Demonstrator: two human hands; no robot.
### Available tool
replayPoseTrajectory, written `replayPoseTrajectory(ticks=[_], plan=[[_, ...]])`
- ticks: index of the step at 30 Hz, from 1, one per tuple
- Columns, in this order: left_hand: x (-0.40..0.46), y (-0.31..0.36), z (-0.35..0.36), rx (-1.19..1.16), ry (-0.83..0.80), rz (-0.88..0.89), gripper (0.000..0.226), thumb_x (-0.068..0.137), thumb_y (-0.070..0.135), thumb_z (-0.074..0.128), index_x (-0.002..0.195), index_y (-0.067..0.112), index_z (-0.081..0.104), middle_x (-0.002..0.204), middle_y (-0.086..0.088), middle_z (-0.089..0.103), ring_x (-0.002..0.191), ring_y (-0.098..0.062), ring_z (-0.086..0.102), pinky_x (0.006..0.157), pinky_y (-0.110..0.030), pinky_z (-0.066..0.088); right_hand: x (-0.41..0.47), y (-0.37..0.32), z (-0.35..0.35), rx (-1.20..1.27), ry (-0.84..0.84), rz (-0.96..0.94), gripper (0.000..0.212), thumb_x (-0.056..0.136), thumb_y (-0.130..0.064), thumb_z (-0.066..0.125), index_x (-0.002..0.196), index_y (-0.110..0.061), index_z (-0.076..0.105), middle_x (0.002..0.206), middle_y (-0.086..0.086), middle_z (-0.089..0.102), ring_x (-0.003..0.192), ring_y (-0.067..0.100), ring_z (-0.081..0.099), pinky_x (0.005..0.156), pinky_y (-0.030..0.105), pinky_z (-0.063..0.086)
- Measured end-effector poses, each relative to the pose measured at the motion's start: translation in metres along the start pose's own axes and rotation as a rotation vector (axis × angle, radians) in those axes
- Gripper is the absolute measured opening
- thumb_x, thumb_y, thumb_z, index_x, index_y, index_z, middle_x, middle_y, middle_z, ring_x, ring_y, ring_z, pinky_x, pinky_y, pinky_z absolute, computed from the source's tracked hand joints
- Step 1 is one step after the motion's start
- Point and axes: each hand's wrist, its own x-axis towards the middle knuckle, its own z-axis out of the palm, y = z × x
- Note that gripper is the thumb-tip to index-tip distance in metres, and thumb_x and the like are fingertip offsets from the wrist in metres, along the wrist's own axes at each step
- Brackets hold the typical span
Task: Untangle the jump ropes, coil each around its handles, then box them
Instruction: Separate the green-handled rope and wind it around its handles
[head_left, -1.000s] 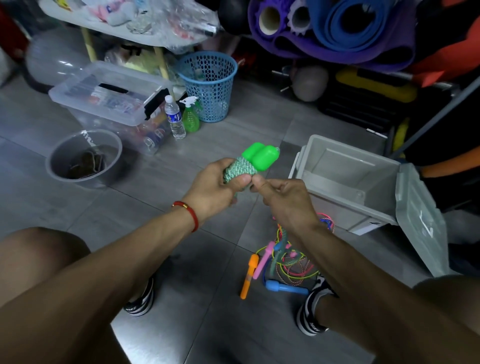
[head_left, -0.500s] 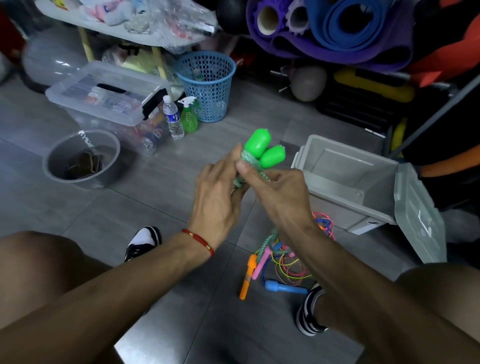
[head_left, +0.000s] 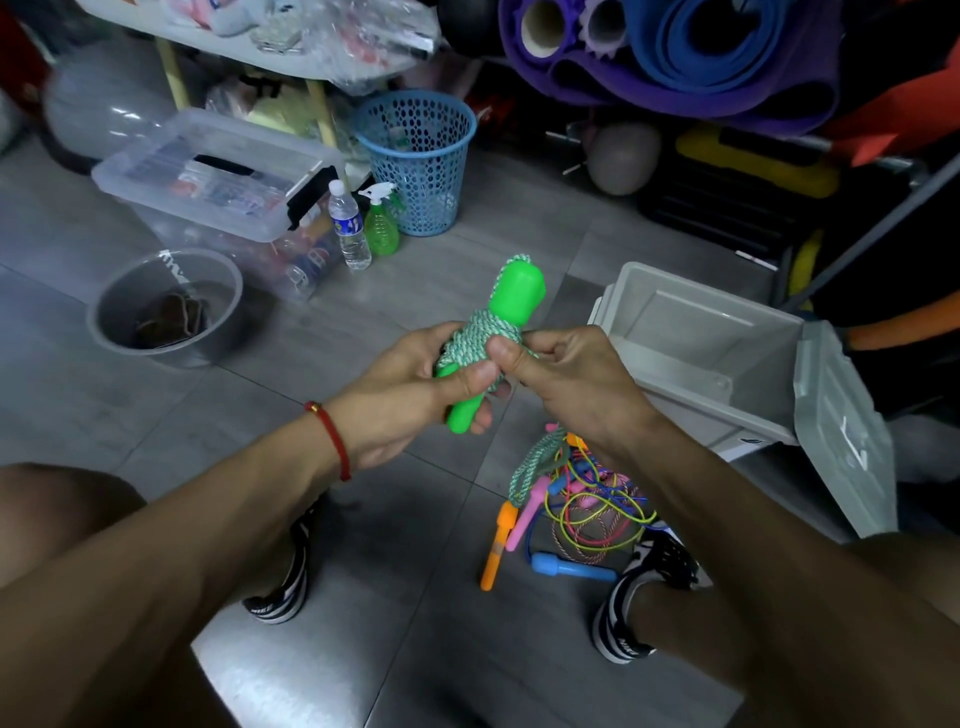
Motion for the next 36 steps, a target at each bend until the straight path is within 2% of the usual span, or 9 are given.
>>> replayPoseTrajectory(ticks=[4, 8, 12, 14, 18, 23, 30, 33, 36], plan=[[0.005, -0.002, 0.001, 0.082, 0.166, 0.022, 0.023, 0.096, 0.007, 0.063, 0.118, 0.000, 0.058, 0.085, -0.015, 0.059, 0.060, -0.021, 0.054, 0.055, -0.029, 0.050, 0.005, 0.004, 0.009, -0.162, 0.088, -0.009, 0.041, 0.094, -0.047, 0.064, 0.077, -0.011, 0.076, 0.042, -0.013, 0.038, 0.042, 0.004, 0.034, 0.048, 0.020, 0.032], [0.006, 0.000, -0.006, 0.101, 0.272, -0.050, 0.023, 0.098, 0.011, 0.061, 0.116, -0.004, 0.060, 0.085, -0.017, 0.061, 0.055, -0.020, 0.051, 0.054, -0.030, 0.049, 0.005, 0.014, 0.009, -0.523, 0.045, -0.086, 0.036, 0.093, -0.054, 0.052, 0.088, -0.024, 0.070, 0.060, -0.001, 0.059, 0.064, 0.019, 0.061, 0.063, 0.037, 0.052], [0.009, -0.002, -0.015, 0.164, 0.350, -0.073, 0.023, 0.097, 0.013, 0.063, 0.109, -0.006, 0.061, 0.083, -0.019, 0.062, 0.047, -0.018, 0.046, 0.050, -0.029, 0.043, -0.007, 0.008, 0.008, -0.931, 0.010, -0.283, 0.024, 0.100, -0.036, 0.047, 0.091, -0.018, 0.059, 0.074, 0.008, 0.061, 0.084, 0.038, 0.062, 0.065, 0.037, 0.041], [0.009, -0.004, -0.017, 0.254, 0.359, -0.068, 0.018, 0.096, 0.012, 0.064, 0.105, -0.003, 0.063, 0.080, -0.018, 0.062, 0.044, -0.017, 0.044, 0.045, -0.026, 0.040, -0.012, 0.005, 0.007, -1.128, 0.018, -0.376, 0.022, 0.101, -0.031, 0.045, 0.094, -0.015, 0.058, 0.084, 0.010, 0.065, 0.083, 0.039, 0.063, 0.063, 0.037, 0.035], [0.014, -0.012, -0.020, 0.445, 0.296, -0.129, 0.029, 0.086, 0.024, 0.074, 0.110, 0.011, 0.065, 0.077, -0.008, 0.065, 0.048, -0.015, 0.048, 0.048, -0.024, 0.040, -0.017, 0.001, -0.008, -1.370, 0.054, -0.592, 0.018, 0.088, -0.025, 0.068, 0.076, -0.016, 0.059, 0.066, 0.002, 0.061, 0.055, 0.032, 0.062, 0.047, 0.030, 0.034], [0.014, -0.013, -0.004, 1.048, 0.168, -0.089, 0.039, 0.084, 0.036, 0.074, 0.118, 0.019, 0.062, 0.101, -0.003, 0.071, 0.095, -0.021, 0.065, 0.076, -0.024, 0.046, -0.015, 0.003, -0.020, -1.407, -0.053, -0.685, 0.020, 0.084, -0.032, 0.074, 0.074, -0.018, 0.063, 0.068, -0.001, 0.062, 0.058, 0.029, 0.062, 0.048, 0.028, 0.032], [0.004, -0.009, 0.015, 1.331, -0.073, 0.048, 0.048, 0.079, 0.065, 0.068, 0.107, 0.027, 0.058, 0.089, -0.002, 0.068, 0.087, -0.026, 0.065, 0.071, -0.035, 0.053, -0.007, 0.003, -0.032, -1.259, -0.144, -0.571, 0.035, 0.087, -0.064, 0.059, 0.087, -0.029, 0.065, 0.084, -0.006, 0.067, 0.085, 0.019, 0.063, 0.064, 0.030, 0.027], [-0.001, -0.006, 0.019, 1.390, -0.140, 0.067, 0.046, 0.081, 0.067, 0.065, 0.106, 0.029, 0.061, 0.084, 0.002, 0.063, 0.090, -0.027, 0.064, 0.070, -0.032, 0.047, -0.001, 0.009, -0.040, -1.184, -0.213, -0.445, 0.038, 0.079, -0.070, 0.064, 0.080, -0.031, 0.063, 0.076, -0.008, 0.063, 0.077, 0.013, 0.055, 0.064, 0.029, 0.027], [-0.006, -0.008, 0.009, 1.484, -0.253, 0.087, 0.046, 0.081, 0.061, 0.068, 0.118, 0.035, 0.058, 0.101, 0.003, 0.067, 0.104, -0.025, 0.062, 0.082, -0.034, 0.047, 0.010, 0.019, -0.070, -0.967, -0.335, -0.275, 0.027, 0.084, -0.054, 0.071, 0.075, -0.029, 0.064, 0.066, -0.011, 0.059, 0.065, 0.005, 0.053, 0.062, 0.028, 0.035]])
